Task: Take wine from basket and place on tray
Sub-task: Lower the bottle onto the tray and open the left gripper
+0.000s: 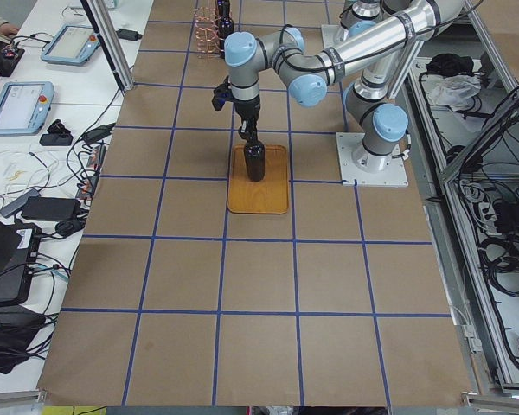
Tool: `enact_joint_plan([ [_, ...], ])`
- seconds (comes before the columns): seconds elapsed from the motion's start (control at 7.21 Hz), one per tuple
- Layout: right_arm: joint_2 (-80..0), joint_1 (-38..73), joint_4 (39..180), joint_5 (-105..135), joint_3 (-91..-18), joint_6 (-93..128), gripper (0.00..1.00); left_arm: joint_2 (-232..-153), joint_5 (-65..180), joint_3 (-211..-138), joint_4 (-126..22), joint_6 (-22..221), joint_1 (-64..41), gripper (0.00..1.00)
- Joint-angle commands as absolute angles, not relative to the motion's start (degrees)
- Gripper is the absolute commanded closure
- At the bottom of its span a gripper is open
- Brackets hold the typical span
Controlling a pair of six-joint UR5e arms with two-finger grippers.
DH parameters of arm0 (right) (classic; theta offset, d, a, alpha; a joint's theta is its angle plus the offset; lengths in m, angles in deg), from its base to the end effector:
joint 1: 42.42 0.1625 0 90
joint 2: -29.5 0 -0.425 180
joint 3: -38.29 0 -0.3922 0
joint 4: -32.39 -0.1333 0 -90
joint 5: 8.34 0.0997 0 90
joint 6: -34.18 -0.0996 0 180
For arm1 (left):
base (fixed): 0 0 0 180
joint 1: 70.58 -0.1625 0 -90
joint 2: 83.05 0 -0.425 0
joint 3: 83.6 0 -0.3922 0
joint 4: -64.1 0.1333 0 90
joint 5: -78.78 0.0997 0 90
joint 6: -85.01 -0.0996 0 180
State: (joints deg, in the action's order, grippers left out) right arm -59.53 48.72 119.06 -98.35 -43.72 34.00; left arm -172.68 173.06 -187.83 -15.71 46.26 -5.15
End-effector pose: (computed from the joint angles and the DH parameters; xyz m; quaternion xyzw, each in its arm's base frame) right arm 0.1433 -0.4996 0.5424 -0.0084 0.9994 -0.0322 0.0003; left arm 0.0814 -0.4808 0.3880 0.1245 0.9910 0.0468 0.0150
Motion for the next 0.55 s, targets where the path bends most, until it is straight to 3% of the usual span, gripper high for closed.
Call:
enact_joint_plan([
  [0.0,-59.53,48.72,119.06,-98.34,-43.71,34.0,0.0,-172.79,173.26,-187.84,-15.97,46.6,-5.19,0.6],
  [0.14,-59.53,48.72,118.88,-98.34,-43.71,34.0,0.0,-172.7,173.17,-187.84,-15.97,46.87,-5.19,0.29],
  [0.28,-59.53,48.72,118.97,-98.34,-43.71,34.0,0.0,-172.44,173.09,-187.58,-16.41,46.87,-5.1,0.09],
  [0.42,-59.53,48.72,118.97,-98.34,-43.71,34.0,0.0,-172.18,173.17,-187.4,-16.85,47.13,-5.19,0.0],
])
